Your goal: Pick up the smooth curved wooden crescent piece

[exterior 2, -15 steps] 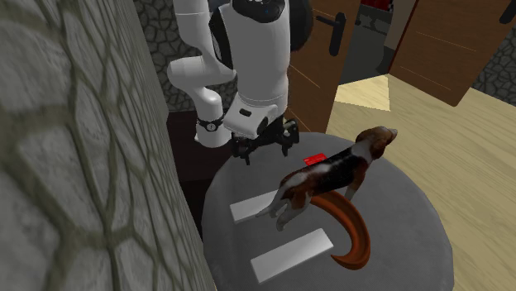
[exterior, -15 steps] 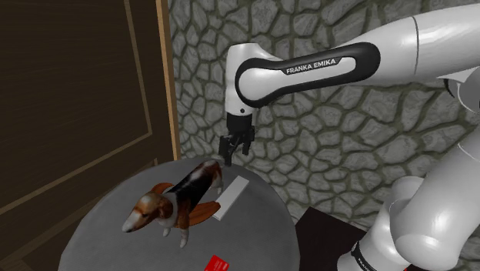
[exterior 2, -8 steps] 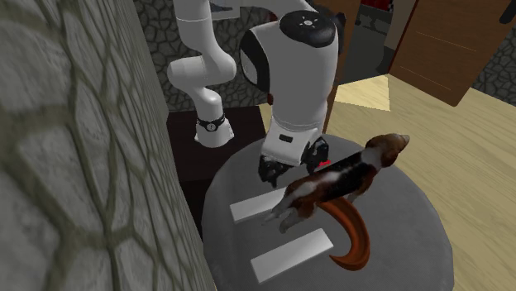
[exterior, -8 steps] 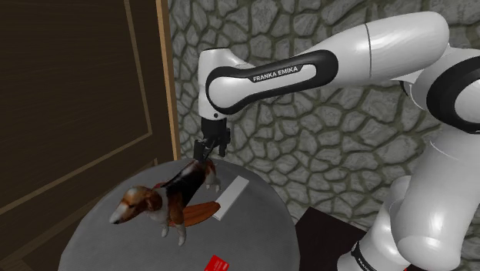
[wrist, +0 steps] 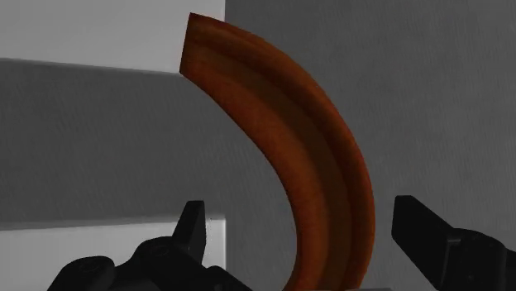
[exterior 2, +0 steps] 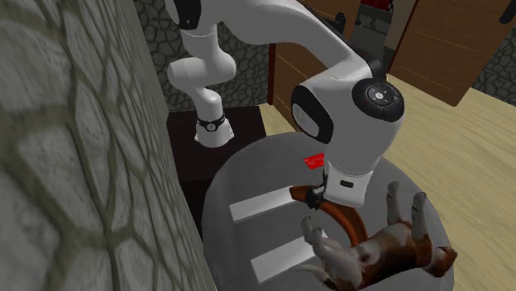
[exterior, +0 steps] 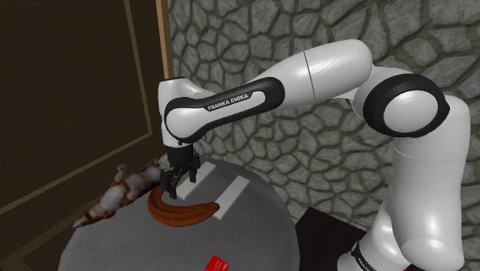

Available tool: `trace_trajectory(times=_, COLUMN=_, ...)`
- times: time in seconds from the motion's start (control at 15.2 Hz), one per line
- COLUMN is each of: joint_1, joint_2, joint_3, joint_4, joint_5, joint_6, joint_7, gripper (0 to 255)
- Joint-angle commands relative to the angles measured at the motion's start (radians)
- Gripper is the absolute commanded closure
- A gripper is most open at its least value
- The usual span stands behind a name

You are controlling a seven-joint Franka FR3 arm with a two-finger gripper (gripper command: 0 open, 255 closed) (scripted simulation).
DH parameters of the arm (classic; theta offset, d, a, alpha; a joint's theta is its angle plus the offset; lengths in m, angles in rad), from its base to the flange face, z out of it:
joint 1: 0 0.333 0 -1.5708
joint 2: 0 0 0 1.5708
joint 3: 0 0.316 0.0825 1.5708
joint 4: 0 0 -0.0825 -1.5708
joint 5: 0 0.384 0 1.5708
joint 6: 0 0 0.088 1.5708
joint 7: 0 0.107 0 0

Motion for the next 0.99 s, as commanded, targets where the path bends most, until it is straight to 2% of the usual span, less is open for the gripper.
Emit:
trace_trajectory(times=0.0, joint_1=0.024, joint_2=0.083, joint_3=0.011, joint_4=0.09, joint_5=-0.009, joint_6=-0.013, joint_7=0.005, gripper=0)
trace_trajectory(times=0.2, joint_1=0.056, joint_2=0.178, joint_3=0.02, joint_4=0.199, joint_5=-0.024, joint_6=-0.031, joint_7=0.007, gripper=0)
trace_trajectory(times=0.79, joint_1=0.06, joint_2=0.219, joint_3=0.014, joint_4=0.16, joint_5=-0.029, joint_6=0.048, joint_7=-0.003, gripper=0)
trace_trajectory(times=0.86, joint_1=0.059, joint_2=0.217, joint_3=0.014, joint_4=0.156, joint_5=-0.028, joint_6=0.05, joint_7=-0.003, gripper=255)
trace_trajectory(times=0.92, joint_1=0.058, joint_2=0.217, joint_3=0.014, joint_4=0.156, joint_5=-0.028, joint_6=0.05, joint_7=-0.004, gripper=255)
